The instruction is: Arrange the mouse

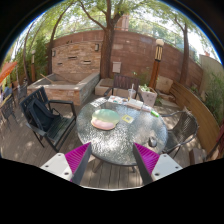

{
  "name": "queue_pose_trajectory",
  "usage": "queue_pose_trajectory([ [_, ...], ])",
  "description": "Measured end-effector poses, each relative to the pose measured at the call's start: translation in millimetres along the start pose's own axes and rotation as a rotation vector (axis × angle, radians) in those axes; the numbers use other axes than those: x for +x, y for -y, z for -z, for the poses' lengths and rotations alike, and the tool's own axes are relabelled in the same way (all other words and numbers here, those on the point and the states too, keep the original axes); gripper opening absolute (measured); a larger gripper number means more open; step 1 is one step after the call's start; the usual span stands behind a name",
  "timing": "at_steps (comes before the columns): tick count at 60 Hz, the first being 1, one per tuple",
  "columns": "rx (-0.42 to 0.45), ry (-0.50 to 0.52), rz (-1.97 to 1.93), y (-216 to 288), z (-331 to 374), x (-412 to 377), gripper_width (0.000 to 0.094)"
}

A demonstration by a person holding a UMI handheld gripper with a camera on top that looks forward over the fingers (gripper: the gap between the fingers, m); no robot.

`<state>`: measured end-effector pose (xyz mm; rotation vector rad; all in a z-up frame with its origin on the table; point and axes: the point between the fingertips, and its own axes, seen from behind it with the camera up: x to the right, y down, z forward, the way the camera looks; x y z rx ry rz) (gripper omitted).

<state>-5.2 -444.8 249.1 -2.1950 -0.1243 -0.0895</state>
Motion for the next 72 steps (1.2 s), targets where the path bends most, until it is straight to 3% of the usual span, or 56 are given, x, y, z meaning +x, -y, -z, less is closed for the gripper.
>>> queue_pose_trajectory([
  [8, -0.044, 0.000, -0.019, -9.7, 8.6, 33.2, 0.0853],
  [29, -0.182, -0.106, -0.098, -106.0, -87.5, 170.0, 0.0852],
  [36, -0.190, -0.137, -0.105, -120.5, -147.1, 222.5, 0.0847],
  [56, -0.137, -0.091, -0.166, -113.4, -319.8, 293.4, 0.0840],
  [61, -0.144, -0.088, -0.156, -118.4, -336.7, 296.2, 0.0729],
  [66, -0.147, -0.094, -0.162, -121.8, -346.1, 302.0, 0.0531],
  [72, -0.132, -0.084, -0.162, -118.7, -348.7, 304.6, 0.0485],
])
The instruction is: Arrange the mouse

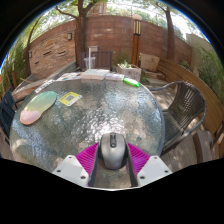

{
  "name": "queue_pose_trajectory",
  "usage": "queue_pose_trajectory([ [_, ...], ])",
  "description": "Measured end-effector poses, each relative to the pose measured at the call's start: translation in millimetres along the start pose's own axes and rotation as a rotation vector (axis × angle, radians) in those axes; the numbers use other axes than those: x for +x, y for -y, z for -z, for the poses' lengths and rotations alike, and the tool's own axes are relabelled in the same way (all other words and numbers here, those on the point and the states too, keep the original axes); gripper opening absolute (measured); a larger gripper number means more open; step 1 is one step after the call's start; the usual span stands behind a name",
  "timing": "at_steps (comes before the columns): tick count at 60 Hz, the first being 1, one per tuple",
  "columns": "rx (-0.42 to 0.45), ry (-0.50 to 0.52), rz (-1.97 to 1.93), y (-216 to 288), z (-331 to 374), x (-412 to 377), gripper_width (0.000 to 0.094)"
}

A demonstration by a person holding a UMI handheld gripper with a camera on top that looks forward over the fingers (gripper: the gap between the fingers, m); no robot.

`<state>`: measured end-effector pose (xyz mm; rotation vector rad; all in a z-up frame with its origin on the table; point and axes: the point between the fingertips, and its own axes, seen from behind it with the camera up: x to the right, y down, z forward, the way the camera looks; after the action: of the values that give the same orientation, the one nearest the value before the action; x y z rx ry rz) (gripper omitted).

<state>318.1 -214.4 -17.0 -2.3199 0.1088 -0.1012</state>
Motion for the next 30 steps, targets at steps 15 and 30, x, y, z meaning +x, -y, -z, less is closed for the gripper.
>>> queue_pose_trajectory([
  [15, -0.012, -0.044, -0.001, 2.5, 3.6, 1.7, 0.0391],
  [30, 0.186, -0.185, -0.073, 142.5, 55.2, -10.8, 0.0390],
])
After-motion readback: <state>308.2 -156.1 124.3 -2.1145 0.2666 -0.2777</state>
